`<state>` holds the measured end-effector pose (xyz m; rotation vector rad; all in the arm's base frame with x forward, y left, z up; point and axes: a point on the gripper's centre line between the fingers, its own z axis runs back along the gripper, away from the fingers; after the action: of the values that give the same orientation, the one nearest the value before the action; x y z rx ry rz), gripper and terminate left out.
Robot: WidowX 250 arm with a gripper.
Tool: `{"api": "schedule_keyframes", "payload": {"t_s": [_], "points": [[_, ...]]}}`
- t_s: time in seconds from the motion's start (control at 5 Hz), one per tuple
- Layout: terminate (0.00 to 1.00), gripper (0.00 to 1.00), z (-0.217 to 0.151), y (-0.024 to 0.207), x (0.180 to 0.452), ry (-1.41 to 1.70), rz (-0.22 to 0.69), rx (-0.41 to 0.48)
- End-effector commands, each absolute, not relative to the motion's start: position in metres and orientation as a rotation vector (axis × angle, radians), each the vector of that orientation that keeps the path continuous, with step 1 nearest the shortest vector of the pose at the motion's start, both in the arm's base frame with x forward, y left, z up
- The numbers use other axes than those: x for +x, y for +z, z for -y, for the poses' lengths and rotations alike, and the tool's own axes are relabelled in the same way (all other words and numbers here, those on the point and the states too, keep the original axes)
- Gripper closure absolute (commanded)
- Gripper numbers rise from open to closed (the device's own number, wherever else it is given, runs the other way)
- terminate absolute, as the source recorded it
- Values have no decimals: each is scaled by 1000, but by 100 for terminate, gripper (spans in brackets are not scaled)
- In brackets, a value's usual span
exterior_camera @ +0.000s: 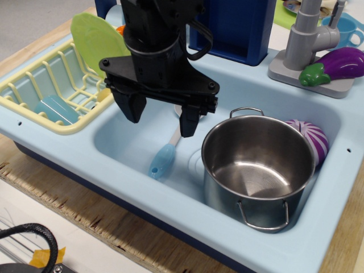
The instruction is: Put spoon in pot
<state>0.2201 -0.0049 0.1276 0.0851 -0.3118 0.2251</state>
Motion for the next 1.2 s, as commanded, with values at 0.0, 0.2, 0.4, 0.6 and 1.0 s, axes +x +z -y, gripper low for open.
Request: {"api": "schedule_keyframes", "payload": {"t_s": [0.0, 0.2, 0.4, 0.6, 1.0], "points": [[0, 0, 5, 128, 220, 225, 312, 85], [0, 0, 5, 125, 228, 283, 262, 84], [0, 0, 4, 123, 232, 356, 224, 83], [0, 0, 1, 117, 234, 442, 193, 74], [0, 0, -8, 105, 230, 567, 163, 55]]}}
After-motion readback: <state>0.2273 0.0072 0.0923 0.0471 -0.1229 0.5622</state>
